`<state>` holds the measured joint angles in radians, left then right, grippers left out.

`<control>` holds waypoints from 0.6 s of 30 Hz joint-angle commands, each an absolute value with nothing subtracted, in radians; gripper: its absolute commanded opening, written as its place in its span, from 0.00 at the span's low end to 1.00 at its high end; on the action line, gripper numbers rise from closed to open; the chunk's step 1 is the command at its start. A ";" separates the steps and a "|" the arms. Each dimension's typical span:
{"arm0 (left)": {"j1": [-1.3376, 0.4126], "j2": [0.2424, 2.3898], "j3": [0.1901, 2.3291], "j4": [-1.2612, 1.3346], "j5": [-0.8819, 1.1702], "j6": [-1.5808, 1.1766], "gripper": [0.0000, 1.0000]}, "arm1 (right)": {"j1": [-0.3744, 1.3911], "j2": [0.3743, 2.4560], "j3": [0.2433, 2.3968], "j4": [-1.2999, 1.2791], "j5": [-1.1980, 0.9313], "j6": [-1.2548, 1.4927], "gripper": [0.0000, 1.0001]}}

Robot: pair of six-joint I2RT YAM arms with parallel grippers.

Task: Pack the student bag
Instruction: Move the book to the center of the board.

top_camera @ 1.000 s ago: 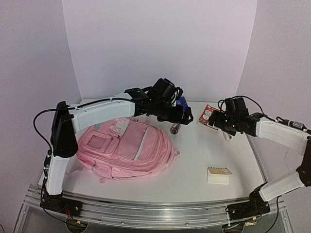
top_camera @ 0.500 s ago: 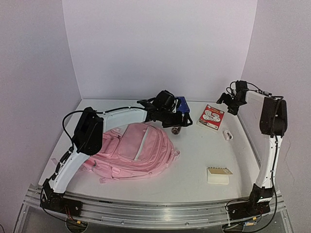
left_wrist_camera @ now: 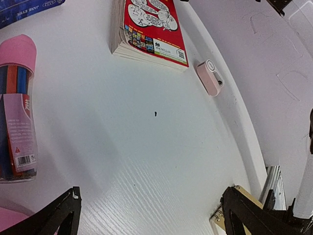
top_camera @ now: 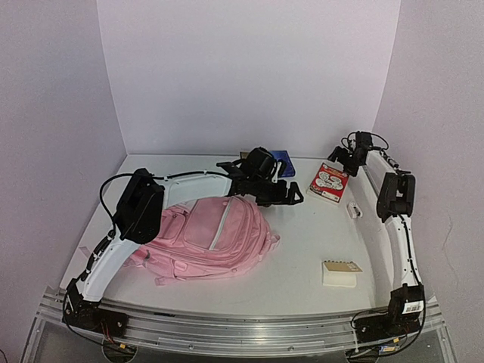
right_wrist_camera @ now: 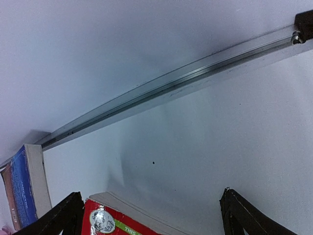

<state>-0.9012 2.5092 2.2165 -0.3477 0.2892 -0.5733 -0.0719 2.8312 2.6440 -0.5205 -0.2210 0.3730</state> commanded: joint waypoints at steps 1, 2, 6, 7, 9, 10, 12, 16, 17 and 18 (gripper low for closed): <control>-0.896 2.461 2.207 -0.318 0.304 -0.554 1.00 | -0.072 2.849 2.655 -0.519 -0.355 0.404 0.94; -0.896 2.462 2.208 -0.317 0.304 -0.553 1.00 | -0.072 2.843 2.636 -0.520 -0.384 0.403 0.93; -0.895 2.466 2.209 -0.320 0.301 -0.561 1.00 | -0.068 2.761 2.490 -0.526 -0.547 0.338 0.90; -0.894 2.466 2.208 -0.321 0.299 -0.563 1.00 | -0.064 2.725 2.441 -0.531 -0.594 0.307 0.89; -0.894 2.462 2.200 -0.320 0.299 -0.568 1.00 | -0.049 2.665 2.385 -0.562 -0.651 0.200 0.88; -0.894 2.461 2.195 -0.319 0.299 -0.572 1.00 | -0.042 2.642 2.356 -0.597 -0.671 0.152 0.88; -0.894 2.457 2.182 -0.319 0.296 -0.580 1.00 | -0.024 2.598 2.315 -0.663 -0.680 0.050 0.87; -0.893 2.445 2.143 -0.325 0.284 -0.597 1.00 | -0.006 2.573 2.289 -0.795 -0.711 -0.106 0.86; -0.893 2.443 2.137 -0.331 0.285 -0.602 1.00 | 0.010 2.575 2.291 -0.837 -0.709 -0.133 0.85; -0.893 2.439 2.129 -0.336 0.286 -0.606 1.00 | 0.028 2.578 2.295 -0.883 -0.704 -0.172 0.84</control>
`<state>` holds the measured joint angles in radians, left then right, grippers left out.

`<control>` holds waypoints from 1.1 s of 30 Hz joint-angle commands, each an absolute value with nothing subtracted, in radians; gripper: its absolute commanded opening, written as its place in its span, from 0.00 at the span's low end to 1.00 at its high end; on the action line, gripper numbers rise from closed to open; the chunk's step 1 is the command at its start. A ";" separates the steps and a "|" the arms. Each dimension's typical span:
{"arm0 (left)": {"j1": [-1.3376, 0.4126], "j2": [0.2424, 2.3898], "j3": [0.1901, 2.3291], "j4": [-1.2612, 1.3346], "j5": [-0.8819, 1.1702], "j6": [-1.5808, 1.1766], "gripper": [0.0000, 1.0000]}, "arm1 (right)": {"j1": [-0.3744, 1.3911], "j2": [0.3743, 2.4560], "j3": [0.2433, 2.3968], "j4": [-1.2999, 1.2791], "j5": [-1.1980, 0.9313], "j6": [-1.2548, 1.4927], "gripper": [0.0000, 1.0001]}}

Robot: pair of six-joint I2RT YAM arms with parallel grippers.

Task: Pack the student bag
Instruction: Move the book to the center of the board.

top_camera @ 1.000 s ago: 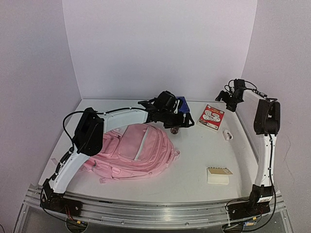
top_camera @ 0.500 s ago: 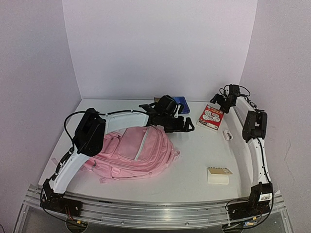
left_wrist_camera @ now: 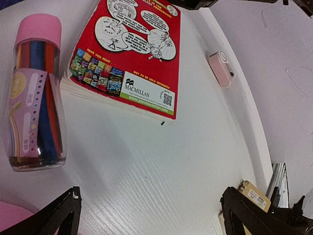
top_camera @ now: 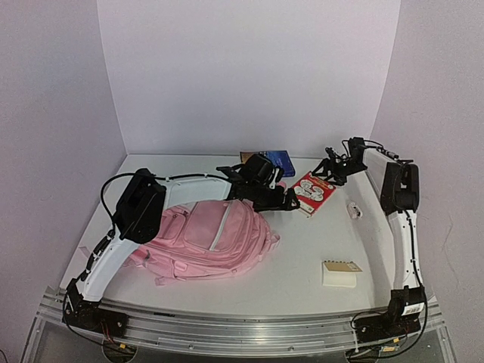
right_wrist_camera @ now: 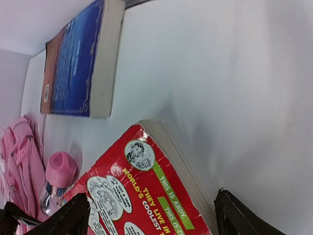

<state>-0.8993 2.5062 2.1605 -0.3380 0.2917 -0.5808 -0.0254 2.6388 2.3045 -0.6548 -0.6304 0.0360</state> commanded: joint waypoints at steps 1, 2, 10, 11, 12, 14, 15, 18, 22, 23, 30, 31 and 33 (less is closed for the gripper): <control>-0.893 2.431 2.114 -0.336 0.288 -0.608 0.99 | 0.043 2.581 2.299 -0.929 -0.688 -0.211 0.83; -0.893 2.422 2.096 -0.334 0.289 -0.612 0.99 | 0.057 2.583 2.301 -0.970 -0.665 -0.248 0.82; -0.893 2.320 1.932 -0.299 0.286 -0.630 1.00 | 0.186 2.540 2.205 -1.118 -0.385 -0.532 0.74; -0.893 2.306 1.914 -0.295 0.285 -0.630 1.00 | 0.200 2.534 2.188 -1.119 -0.360 -0.557 0.73; -0.893 2.293 1.897 -0.293 0.283 -0.630 1.00 | 0.213 2.530 2.174 -1.120 -0.333 -0.580 0.71; -0.893 2.267 1.870 -0.293 0.268 -0.626 1.00 | 0.245 2.526 2.152 -1.121 -0.270 -0.615 0.67; -0.893 2.257 1.861 -0.295 0.251 -0.626 1.00 | 0.260 2.523 2.138 -1.122 -0.237 -0.637 0.66; -0.888 2.254 1.884 -0.343 0.183 -0.613 0.99 | 0.283 2.508 2.102 -1.120 -0.186 -0.665 0.64; -0.861 2.278 1.906 -0.349 0.177 -0.592 0.99 | 0.286 2.436 2.037 -1.115 -0.240 -0.641 0.63; -0.854 2.293 1.920 -0.348 0.190 -0.578 1.00 | 0.286 2.415 2.026 -1.103 -0.244 -0.626 0.63; -0.845 2.422 2.083 -0.369 0.269 -0.481 0.99 | 0.284 2.227 1.900 -0.831 -0.092 -0.343 0.75; -0.845 2.441 2.107 -0.382 0.271 -0.473 0.99 | 0.284 2.186 1.860 -0.776 -0.075 -0.301 0.78; -0.845 2.481 2.154 -0.411 0.269 -0.459 0.99 | 0.284 2.099 1.767 -0.682 -0.044 -0.206 0.84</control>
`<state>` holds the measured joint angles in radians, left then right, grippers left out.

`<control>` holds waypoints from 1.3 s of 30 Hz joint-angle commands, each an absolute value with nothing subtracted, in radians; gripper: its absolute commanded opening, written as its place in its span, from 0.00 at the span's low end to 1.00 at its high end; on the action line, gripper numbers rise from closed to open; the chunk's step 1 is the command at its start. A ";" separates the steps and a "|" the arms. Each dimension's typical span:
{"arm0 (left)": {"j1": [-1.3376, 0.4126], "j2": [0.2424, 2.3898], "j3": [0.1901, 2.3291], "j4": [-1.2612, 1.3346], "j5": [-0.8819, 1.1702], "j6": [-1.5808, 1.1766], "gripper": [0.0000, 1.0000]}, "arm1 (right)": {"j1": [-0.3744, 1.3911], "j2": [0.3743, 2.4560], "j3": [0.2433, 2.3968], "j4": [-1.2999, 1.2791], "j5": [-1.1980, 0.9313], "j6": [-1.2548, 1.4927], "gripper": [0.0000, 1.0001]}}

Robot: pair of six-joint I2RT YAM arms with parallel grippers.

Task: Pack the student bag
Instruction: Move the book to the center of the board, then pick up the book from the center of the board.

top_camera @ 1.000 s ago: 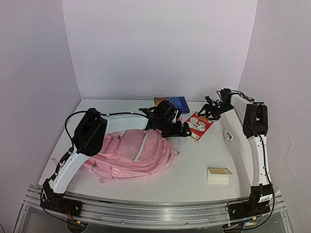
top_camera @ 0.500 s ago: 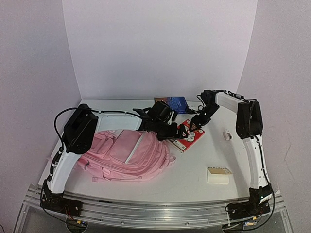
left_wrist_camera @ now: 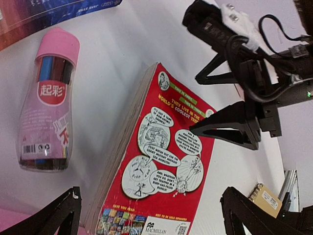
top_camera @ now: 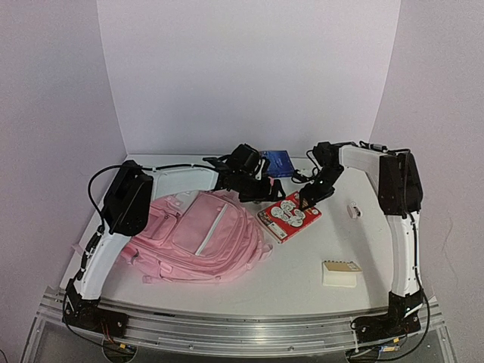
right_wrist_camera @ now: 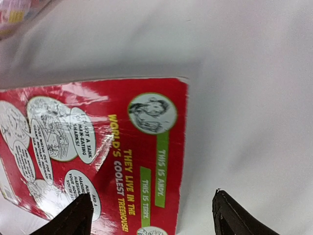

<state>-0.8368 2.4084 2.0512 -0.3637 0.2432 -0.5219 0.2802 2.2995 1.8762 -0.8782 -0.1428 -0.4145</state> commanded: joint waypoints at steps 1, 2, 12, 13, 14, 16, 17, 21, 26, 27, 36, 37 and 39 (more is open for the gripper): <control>-0.844 2.496 2.166 -0.414 0.267 -0.455 1.00 | 0.284 2.048 1.716 -0.640 -0.027 -0.141 0.85; -0.844 2.511 2.175 -0.412 0.266 -0.455 1.00 | 0.284 2.008 1.673 -0.604 -0.011 -0.083 0.86; -0.842 2.637 2.290 -0.422 0.319 -0.460 0.99 | 0.283 1.626 1.159 -0.428 0.005 0.506 0.87; -0.842 2.643 2.289 -0.424 0.325 -0.464 0.99 | 0.284 1.613 1.133 -0.417 -0.020 0.528 0.87; -0.843 2.647 2.287 -0.428 0.331 -0.468 0.99 | 0.284 1.599 1.106 -0.409 -0.038 0.563 0.87; -0.842 2.648 2.273 -0.435 0.342 -0.479 0.95 | 0.284 1.582 1.061 -0.395 -0.079 0.652 0.86; -0.843 2.645 2.263 -0.441 0.349 -0.491 0.89 | 0.284 1.583 1.046 -0.391 -0.093 0.698 0.85; -0.845 2.593 2.155 -0.398 0.405 -0.553 0.65 | 0.284 1.607 0.993 -0.368 -0.105 0.840 0.84; -0.874 2.511 2.004 -0.369 0.363 -0.633 0.37 | 0.283 1.685 0.979 -0.325 -0.198 0.902 0.83; -0.881 2.506 1.988 -0.367 0.356 -0.646 0.33 | 0.283 1.697 0.971 -0.304 -0.212 0.912 0.83; -0.914 2.499 1.904 -0.340 0.364 -0.736 0.11 | 0.284 1.814 0.910 -0.139 -0.325 0.983 0.82; -0.916 2.501 1.903 -0.338 0.366 -0.738 0.10 | 0.284 1.827 0.903 -0.115 -0.341 0.986 0.82; -0.917 2.508 1.905 -0.338 0.366 -0.741 0.10 | 0.283 1.851 0.890 -0.058 -0.371 0.995 0.82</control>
<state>-0.8933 2.4990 1.9508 -0.2411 0.3608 -0.7044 0.2802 1.7757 0.9363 -0.1464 -0.2962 0.9526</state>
